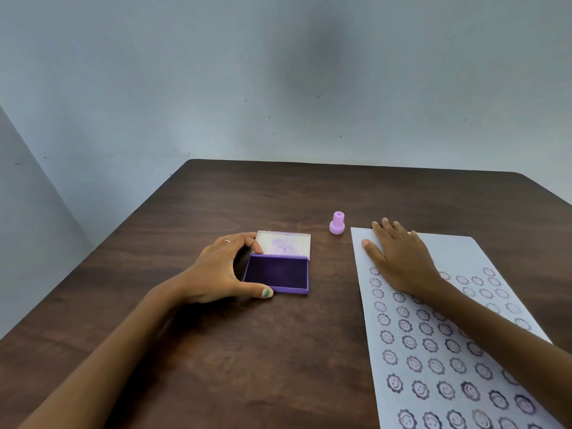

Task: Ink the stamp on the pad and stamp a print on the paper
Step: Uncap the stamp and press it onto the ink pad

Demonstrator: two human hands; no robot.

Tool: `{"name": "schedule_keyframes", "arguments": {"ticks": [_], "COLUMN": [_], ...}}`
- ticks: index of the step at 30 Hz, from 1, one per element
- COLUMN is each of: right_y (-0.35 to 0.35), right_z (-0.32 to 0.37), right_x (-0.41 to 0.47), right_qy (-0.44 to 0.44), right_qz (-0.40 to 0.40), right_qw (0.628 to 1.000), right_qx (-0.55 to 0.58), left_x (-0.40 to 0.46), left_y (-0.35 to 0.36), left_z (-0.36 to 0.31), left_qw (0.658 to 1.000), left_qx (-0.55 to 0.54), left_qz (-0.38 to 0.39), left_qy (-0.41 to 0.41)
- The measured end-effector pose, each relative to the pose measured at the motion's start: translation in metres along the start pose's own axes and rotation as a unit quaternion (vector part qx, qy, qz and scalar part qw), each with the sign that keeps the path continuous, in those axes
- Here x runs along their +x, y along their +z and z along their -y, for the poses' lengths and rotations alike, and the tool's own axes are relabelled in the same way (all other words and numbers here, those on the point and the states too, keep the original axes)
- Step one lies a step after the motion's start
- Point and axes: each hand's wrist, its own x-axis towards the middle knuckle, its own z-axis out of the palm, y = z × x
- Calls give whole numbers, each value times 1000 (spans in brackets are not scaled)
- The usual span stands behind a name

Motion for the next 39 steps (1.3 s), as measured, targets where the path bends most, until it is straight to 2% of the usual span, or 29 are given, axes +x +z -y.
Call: {"name": "schedule_keyframes", "arguments": {"ticks": [12,15,17,20,23,31,39], "right_y": [3,-3,-11,-23,-26,-17,-20], "right_z": [13,15,20,32,46,63,63], "right_x": [-31,-27,-22,-13,0,18,-13], "right_qy": [-9,13,21,-38,-83,-74,-125], "right_qz": [1,0,-28,-85,-89,-103,-90], "right_qw": [1000,997,990,980,970,950,943], "right_qx": [22,73,134,177,212,285,294], "left_x": [0,0,0,-1,-2,-2,-3], "left_y": [0,0,0,0,0,0,-1], "left_z": [-2,-3,-3,-4,-5,-5,-3], "left_qw": [1000,1000,1000,1000,1000,1000,1000], "left_qx": [4,2,1,-2,3,4,3], "left_qz": [6,9,10,10,7,5,14], "left_qy": [0,2,1,-3,-4,-6,-16]}}
